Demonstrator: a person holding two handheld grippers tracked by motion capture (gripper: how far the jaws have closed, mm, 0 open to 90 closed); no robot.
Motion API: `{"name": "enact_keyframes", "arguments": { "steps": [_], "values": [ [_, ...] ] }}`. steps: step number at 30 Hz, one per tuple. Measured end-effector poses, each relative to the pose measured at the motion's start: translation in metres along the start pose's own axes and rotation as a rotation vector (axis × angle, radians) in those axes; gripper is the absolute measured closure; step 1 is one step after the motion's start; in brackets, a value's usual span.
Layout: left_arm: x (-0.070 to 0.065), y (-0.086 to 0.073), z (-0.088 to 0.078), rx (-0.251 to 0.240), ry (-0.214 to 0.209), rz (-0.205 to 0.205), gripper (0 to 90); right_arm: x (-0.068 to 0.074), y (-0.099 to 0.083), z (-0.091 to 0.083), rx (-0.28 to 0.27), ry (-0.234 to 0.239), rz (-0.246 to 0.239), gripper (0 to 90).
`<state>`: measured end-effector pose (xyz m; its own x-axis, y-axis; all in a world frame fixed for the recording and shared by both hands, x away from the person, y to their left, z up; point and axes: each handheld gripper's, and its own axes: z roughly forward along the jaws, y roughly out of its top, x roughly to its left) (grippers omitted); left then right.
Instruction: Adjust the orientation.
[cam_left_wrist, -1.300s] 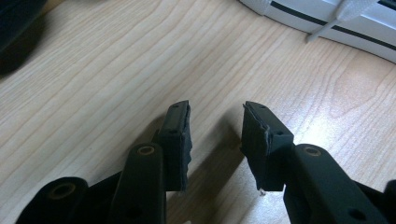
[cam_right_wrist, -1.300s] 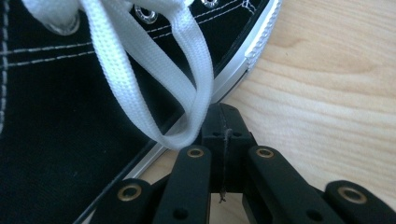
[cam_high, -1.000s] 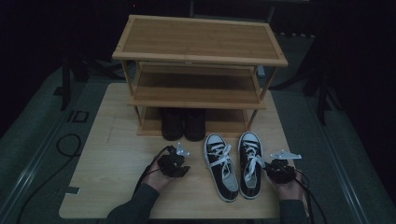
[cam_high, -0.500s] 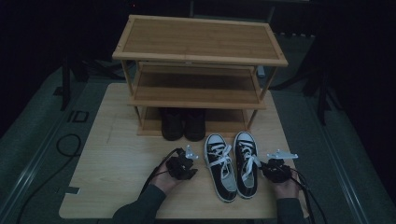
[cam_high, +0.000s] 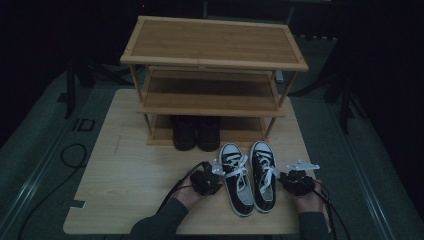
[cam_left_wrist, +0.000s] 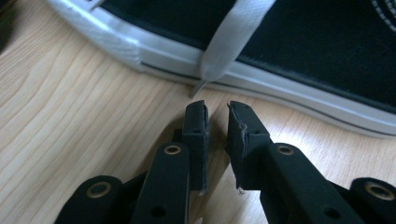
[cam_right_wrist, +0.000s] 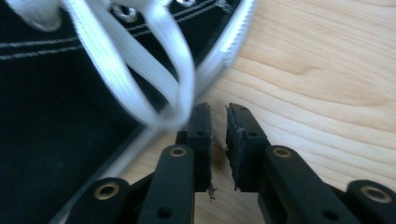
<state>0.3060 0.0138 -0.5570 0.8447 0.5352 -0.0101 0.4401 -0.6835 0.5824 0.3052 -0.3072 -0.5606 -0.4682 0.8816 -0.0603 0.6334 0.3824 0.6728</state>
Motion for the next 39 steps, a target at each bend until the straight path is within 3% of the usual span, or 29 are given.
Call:
{"name": "enact_keyframes", "arguments": {
  "steps": [2, 4, 9, 17, 24, 30, 34, 39],
  "values": [
    [-0.003, 0.002, 0.002, -0.015, -0.027, 0.008, 79.1, -0.003, 0.0, -0.004, 0.003, -0.02, -0.006, 77.8],
    [-0.007, 0.004, 0.002, -0.012, -0.012, 0.028, 82.2, -0.007, 0.0, -0.008, -0.003, -0.026, -0.002, 77.0],
    [-0.008, 0.005, 0.004, -0.019, -0.035, 0.034, 89.3, -0.013, -0.002, -0.012, -0.002, -0.038, 0.003, 75.8],
    [-0.02, 0.013, 0.01, -0.017, -0.071, 0.07, 89.8, -0.016, -0.004, -0.01, 0.023, -0.031, 0.012, 74.3],
    [-0.026, 0.015, 0.013, -0.02, -0.096, 0.078, 90.0, -0.02, -0.005, -0.012, 0.033, -0.024, 0.026, 72.7],
    [-0.041, 0.025, 0.018, 0.0, -0.12, 0.118, 89.9, -0.023, -0.004, -0.013, 0.046, -0.021, 0.031, 71.3],
    [-0.047, 0.029, 0.022, -0.002, -0.138, 0.121, 89.9, -0.025, -0.004, -0.014, 0.061, -0.021, 0.025, 70.5],
    [-0.044, 0.027, 0.021, -0.004, -0.143, 0.116, 89.7, -0.025, -0.004, -0.014, 0.067, -0.016, 0.023, 68.3]
  ]
}}
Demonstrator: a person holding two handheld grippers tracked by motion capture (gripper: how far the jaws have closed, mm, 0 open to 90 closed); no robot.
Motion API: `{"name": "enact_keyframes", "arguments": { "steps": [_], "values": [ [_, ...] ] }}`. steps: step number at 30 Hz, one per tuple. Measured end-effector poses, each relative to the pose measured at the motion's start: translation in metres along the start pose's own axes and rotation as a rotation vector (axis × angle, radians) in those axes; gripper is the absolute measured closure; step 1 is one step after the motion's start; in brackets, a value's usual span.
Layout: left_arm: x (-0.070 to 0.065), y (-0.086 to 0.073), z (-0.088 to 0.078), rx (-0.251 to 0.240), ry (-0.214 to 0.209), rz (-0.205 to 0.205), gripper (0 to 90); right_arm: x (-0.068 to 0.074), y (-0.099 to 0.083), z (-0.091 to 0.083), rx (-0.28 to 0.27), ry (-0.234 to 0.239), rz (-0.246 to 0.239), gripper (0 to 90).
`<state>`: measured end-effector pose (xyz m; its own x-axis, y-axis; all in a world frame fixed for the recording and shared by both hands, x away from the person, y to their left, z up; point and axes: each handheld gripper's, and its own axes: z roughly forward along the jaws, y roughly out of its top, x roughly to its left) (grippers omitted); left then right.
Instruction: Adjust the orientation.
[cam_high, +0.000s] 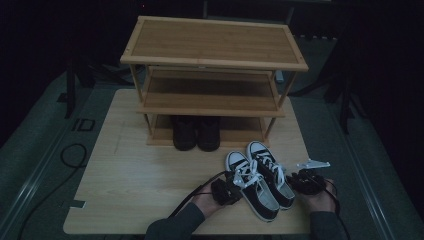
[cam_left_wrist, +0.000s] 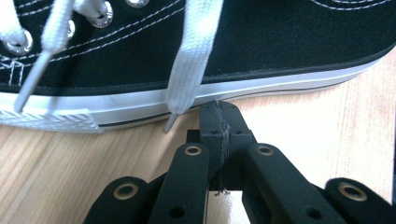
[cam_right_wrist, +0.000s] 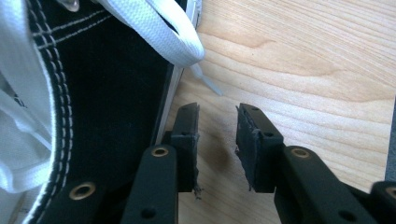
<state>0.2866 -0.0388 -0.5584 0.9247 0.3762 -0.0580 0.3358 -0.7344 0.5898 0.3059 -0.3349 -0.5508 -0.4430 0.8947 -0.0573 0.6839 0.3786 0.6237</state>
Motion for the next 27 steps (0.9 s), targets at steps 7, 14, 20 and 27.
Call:
{"name": "enact_keyframes", "arguments": {
  "steps": [7, 14, 20, 27],
  "values": [
    [0.011, -0.011, -0.015, 0.001, 0.03, -0.025, 86.3, 0.0, 0.002, -0.003, 0.021, -0.006, -0.015, 64.3],
    [0.032, -0.033, -0.042, -0.024, 0.094, -0.086, 84.1, 0.002, 0.005, -0.004, 0.037, -0.017, -0.02, 58.6],
    [0.043, -0.045, -0.052, -0.02, 0.122, -0.117, 83.1, 0.002, 0.005, -0.005, 0.037, -0.02, -0.02, 56.2],
    [0.057, -0.063, -0.069, -0.025, 0.165, -0.159, 81.9, 0.001, 0.006, -0.009, 0.036, -0.023, -0.017, 52.1]
  ]
}}
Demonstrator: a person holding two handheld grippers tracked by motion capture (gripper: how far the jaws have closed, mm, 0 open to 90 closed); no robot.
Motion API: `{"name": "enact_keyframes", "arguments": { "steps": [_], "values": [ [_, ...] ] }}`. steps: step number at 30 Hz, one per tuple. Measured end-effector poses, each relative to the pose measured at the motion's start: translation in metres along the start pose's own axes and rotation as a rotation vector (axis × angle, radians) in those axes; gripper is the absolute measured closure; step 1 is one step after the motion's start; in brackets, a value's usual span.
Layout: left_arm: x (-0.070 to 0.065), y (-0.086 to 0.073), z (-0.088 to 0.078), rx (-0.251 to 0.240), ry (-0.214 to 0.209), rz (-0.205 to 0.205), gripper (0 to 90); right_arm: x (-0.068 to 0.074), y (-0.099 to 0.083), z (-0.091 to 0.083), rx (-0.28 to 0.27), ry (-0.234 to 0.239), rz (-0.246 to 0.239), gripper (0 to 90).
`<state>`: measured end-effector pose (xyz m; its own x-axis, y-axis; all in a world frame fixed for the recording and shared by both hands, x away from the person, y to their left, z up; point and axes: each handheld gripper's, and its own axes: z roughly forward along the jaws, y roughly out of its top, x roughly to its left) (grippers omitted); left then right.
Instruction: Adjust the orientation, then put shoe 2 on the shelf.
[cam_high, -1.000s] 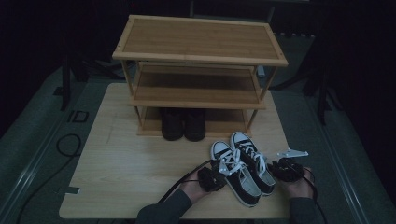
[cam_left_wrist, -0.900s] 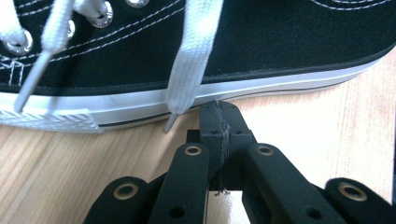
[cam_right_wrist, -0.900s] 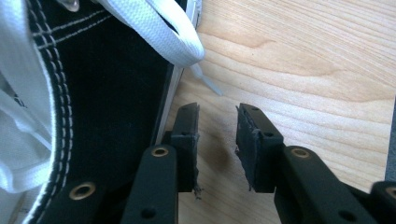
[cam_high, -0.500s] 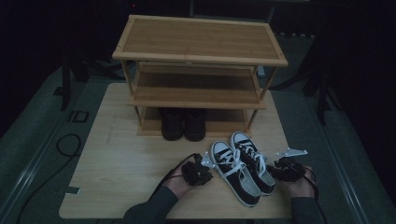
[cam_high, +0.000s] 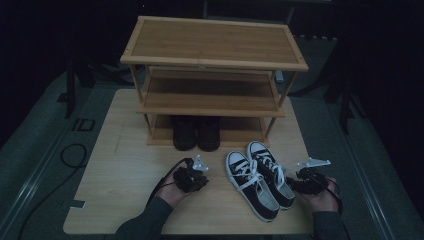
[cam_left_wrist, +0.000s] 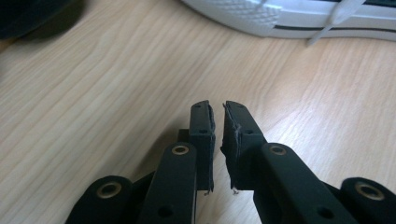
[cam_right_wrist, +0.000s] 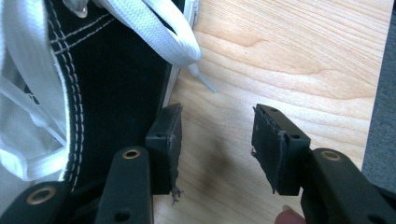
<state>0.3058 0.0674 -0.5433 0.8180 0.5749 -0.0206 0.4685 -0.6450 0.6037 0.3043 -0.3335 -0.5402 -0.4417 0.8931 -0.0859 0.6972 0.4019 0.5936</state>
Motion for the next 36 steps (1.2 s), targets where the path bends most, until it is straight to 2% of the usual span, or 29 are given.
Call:
{"name": "enact_keyframes", "arguments": {
  "steps": [11, 20, 30, 36],
  "values": [
    [0.022, -0.021, -0.018, -0.01, 0.089, -0.06, 78.7, 0.001, 0.006, -0.009, -0.009, -0.003, -0.015, 51.2],
    [0.038, -0.041, -0.029, -0.015, 0.139, -0.093, 75.7, 0.003, 0.009, -0.014, -0.004, 0.024, -0.021, 50.3],
    [0.052, -0.053, -0.033, -0.014, 0.174, -0.131, 71.9, 0.007, 0.012, -0.026, -0.016, 0.045, -0.032, 49.9],
    [0.054, -0.054, -0.032, -0.007, 0.185, -0.132, 69.7, 0.012, 0.016, -0.034, -0.014, 0.045, -0.06, 52.0]
  ]
}}
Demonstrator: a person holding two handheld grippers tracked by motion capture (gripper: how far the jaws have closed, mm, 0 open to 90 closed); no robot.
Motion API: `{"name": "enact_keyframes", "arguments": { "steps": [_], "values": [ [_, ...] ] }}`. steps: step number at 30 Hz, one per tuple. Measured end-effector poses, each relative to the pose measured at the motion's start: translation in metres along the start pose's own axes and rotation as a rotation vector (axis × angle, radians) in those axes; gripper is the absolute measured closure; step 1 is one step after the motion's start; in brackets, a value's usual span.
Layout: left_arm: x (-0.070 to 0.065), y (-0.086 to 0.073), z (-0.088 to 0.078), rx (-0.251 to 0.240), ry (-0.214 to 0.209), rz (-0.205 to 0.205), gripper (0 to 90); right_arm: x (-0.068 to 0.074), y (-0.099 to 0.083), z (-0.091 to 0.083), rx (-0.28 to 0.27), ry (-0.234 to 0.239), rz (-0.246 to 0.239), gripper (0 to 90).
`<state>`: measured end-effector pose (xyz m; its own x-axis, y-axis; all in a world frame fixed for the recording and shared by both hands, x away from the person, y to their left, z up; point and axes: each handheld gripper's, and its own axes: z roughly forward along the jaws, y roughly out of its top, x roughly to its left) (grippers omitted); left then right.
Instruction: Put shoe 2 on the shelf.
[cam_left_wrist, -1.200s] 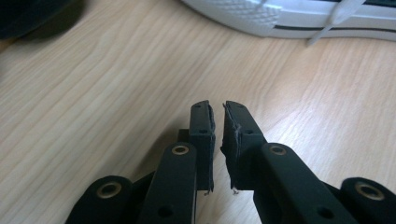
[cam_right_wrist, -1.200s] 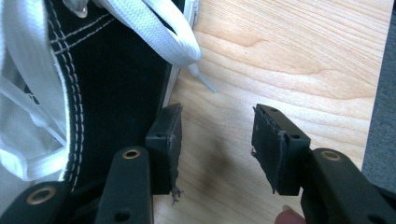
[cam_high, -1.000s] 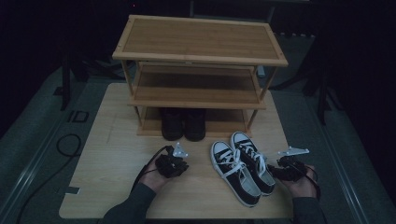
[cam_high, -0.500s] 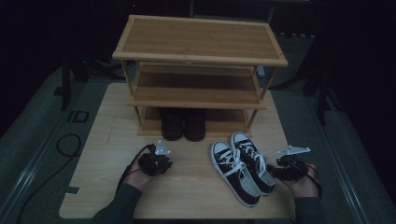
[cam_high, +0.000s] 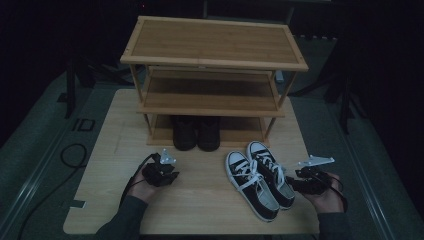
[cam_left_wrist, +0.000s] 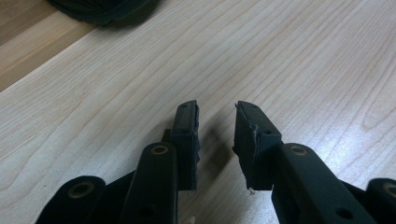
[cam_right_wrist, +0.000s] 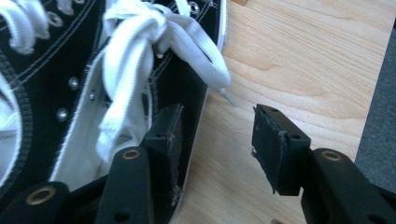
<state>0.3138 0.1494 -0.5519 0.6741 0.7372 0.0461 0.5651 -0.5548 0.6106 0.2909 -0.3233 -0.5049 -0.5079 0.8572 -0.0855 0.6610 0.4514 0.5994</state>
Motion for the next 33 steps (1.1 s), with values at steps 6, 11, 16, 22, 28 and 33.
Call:
{"name": "enact_keyframes", "arguments": {
  "steps": [6, 11, 16, 22, 28, 33],
  "values": [
    [-0.001, 0.0, -0.001, -0.003, -0.003, 0.016, 68.7, 0.005, 0.003, -0.007, -0.002, 0.015, -0.015, 47.7],
    [0.0, -0.001, 0.0, 0.001, -0.002, 0.01, 68.7, 0.009, 0.004, -0.013, -0.013, 0.029, -0.027, 41.5],
    [-0.001, -0.002, 0.001, 0.008, -0.005, 0.012, 68.6, 0.011, 0.007, -0.019, -0.026, 0.06, -0.044, 42.9],
    [-0.001, -0.003, 0.002, 0.014, -0.007, 0.012, 68.4, 0.015, 0.009, -0.023, -0.045, 0.097, -0.05, 55.2],
    [-0.002, -0.003, 0.004, 0.019, -0.01, 0.015, 68.0, 0.017, 0.011, -0.026, -0.05, 0.124, -0.059, 58.4],
    [-0.002, -0.003, 0.004, 0.02, -0.012, 0.012, 67.7, 0.021, 0.013, -0.028, -0.061, 0.128, -0.073, 57.2]
  ]
}}
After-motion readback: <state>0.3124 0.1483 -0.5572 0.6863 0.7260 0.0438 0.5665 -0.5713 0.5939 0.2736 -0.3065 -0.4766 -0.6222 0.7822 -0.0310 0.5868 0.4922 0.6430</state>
